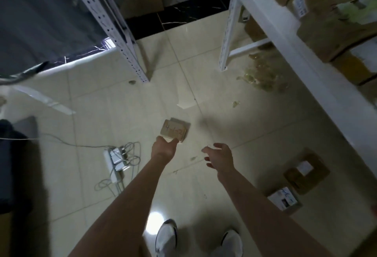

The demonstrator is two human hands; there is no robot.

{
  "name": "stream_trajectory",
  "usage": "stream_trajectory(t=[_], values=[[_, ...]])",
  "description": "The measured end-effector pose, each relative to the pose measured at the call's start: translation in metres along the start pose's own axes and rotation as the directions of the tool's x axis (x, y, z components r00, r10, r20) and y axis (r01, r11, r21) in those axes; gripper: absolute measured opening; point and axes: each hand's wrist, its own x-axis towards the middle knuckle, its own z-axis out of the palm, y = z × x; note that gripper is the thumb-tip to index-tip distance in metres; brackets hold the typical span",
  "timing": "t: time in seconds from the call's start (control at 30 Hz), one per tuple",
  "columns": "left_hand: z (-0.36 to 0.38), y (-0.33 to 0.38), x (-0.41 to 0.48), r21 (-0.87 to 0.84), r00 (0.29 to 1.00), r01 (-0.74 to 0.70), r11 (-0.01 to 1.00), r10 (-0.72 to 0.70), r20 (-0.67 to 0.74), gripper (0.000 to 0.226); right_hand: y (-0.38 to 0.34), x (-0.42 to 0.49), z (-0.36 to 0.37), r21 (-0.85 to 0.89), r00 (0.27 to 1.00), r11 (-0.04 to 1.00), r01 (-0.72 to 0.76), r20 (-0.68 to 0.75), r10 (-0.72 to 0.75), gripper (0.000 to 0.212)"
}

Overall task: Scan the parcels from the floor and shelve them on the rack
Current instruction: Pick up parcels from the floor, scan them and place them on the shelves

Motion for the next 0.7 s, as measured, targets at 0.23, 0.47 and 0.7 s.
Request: stream_trajectory(t=[0.23,0.47,0.7], values=[[0.009,-0.063,0.099,-0.007,1.0,0.004,1.0,-0.005,-0.006,0.069,0.053,0.102,0.092,-0.559,0.963,0.786,0.263,0.106,-0.246,0.077],[0.028,-0.119,0.204,-0.054,0.998,-0.062,0.997,0.061,-0.021,0.067,0.091,0.236,0.183,-0.826,0.894,0.402,0.395,0.245,-0.375,0.099],[0.045,-0.175,0.276,-0.152,1.0,-0.008,0.988,0.005,-0.02,0.069,0.118,0.338,0.221,-0.892,0.829,0.132,0.432,0.336,-0.447,0.118]])
